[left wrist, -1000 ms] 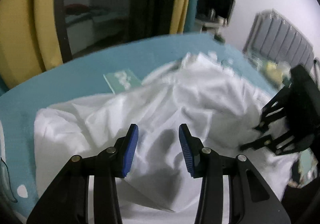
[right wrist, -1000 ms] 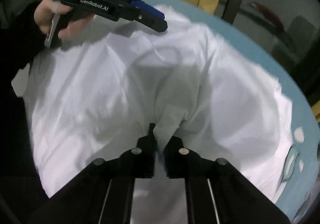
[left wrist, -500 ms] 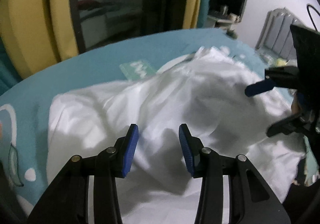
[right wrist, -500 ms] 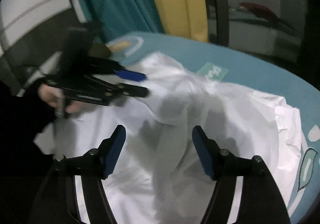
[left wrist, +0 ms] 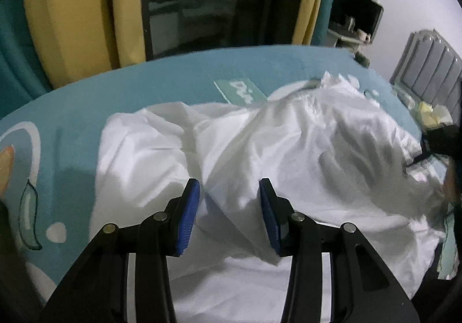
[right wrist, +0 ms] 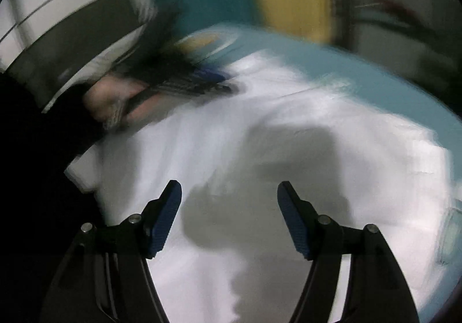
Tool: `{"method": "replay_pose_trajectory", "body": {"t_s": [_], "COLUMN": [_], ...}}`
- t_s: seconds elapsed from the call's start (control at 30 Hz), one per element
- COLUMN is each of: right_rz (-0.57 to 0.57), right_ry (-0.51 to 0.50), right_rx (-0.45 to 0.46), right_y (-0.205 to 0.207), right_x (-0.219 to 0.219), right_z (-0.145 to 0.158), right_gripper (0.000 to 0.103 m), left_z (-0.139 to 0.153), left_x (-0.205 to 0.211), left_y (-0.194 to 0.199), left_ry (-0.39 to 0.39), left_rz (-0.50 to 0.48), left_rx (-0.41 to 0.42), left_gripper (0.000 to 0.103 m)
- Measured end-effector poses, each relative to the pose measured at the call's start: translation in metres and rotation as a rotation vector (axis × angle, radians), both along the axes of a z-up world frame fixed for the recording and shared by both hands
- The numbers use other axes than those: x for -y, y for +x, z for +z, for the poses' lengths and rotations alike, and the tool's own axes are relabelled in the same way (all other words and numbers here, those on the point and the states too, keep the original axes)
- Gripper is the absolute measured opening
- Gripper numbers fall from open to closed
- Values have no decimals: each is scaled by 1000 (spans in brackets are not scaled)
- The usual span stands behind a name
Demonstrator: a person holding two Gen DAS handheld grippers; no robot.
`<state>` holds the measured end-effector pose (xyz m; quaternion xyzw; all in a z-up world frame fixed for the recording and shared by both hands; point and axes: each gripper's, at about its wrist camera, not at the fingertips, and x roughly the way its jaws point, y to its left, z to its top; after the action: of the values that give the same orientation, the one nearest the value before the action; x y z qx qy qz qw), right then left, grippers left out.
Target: Fold large clothes
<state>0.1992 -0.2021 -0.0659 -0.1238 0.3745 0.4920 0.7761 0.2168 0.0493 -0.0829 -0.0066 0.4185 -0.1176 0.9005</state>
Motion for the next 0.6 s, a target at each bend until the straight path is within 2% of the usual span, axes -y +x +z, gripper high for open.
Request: {"method": "replay_pose_trajectory", "body": {"t_s": [0.03, 0.1, 0.17, 0.2, 0.27, 0.3, 0.47, 0.6], "right_rz": [-135, -334, -456, -480, -476, -471, -459, -498], "right_ry": [-8, -45, -88, -109, -143, -175, -228, -253], "right_rx": [52, 112, 135, 131, 106, 96, 132, 169], "right_y": [17, 47, 67, 75, 81, 83, 76, 67], "right_x": [18, 37, 50, 53, 50, 45, 32, 34], "right_z": [4, 2, -8, -16, -30, -38, -45, -36], "right_gripper": [69, 69, 69, 69, 54, 52, 52, 52], "left_z": [2, 3, -5, -10, -18, -22, -29, -17], "left_x": [-3, -5, -3, -1, 2, 2, -1, -2], "left_y": [-2, -3, 2, 6, 14, 17, 33, 33], "left_ry": [-12, -36, -23, -10, -5, -6, -21, -9], "left_rz": [9, 8, -4, -7, -8, -5, 8, 17], "left_rx": [2, 4, -21, -34, -43, -45, -40, -30], "left_gripper": [45, 45, 45, 45, 47, 50, 55, 55]}}
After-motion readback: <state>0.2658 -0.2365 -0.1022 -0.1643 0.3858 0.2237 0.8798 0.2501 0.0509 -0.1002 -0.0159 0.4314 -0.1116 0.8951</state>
